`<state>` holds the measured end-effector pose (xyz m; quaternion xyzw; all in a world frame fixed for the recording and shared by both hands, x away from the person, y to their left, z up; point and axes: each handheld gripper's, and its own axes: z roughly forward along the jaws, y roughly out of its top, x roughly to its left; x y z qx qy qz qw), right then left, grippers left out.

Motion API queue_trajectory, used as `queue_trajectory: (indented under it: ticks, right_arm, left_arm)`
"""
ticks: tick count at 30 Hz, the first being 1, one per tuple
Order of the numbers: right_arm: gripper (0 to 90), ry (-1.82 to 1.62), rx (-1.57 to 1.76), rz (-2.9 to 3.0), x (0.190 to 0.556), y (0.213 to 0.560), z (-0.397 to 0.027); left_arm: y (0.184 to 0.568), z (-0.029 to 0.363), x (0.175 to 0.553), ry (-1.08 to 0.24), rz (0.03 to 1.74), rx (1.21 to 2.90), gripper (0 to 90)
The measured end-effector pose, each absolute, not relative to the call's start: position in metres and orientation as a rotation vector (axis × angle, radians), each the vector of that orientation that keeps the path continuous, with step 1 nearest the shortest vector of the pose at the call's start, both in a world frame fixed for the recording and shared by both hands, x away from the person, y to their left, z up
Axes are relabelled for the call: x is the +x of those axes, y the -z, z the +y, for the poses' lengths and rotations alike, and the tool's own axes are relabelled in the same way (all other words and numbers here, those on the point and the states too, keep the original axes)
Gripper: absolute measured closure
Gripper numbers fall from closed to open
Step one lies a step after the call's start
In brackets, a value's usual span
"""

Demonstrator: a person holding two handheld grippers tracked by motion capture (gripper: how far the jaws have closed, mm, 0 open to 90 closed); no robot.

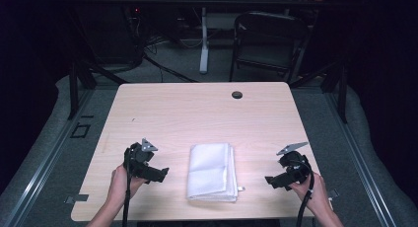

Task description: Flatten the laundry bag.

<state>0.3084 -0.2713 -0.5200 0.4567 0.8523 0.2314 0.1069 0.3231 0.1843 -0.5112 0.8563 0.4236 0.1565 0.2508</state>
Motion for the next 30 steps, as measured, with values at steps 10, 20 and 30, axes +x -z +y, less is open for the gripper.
queue_trajectory:
  ticks: [10, 20, 30]
  right_arm:
    - [0.0, -0.661, 1.335, 2.523, 0.309, 0.519, -0.267]
    - [0.0, -0.673, 1.347, 2.521, 0.308, 0.519, -0.266]
    - [0.0, -0.667, 1.343, 2.522, 0.308, 0.519, -0.263]
  left_arm:
    - [0.508, 0.177, 0.318, -0.409, 1.121, 2.336, 0.0]
    - [0.504, 0.163, 0.310, -0.378, 1.073, 2.345, 0.0]
    - [0.502, 0.138, 0.299, -0.340, 0.988, 2.377, 0.0]
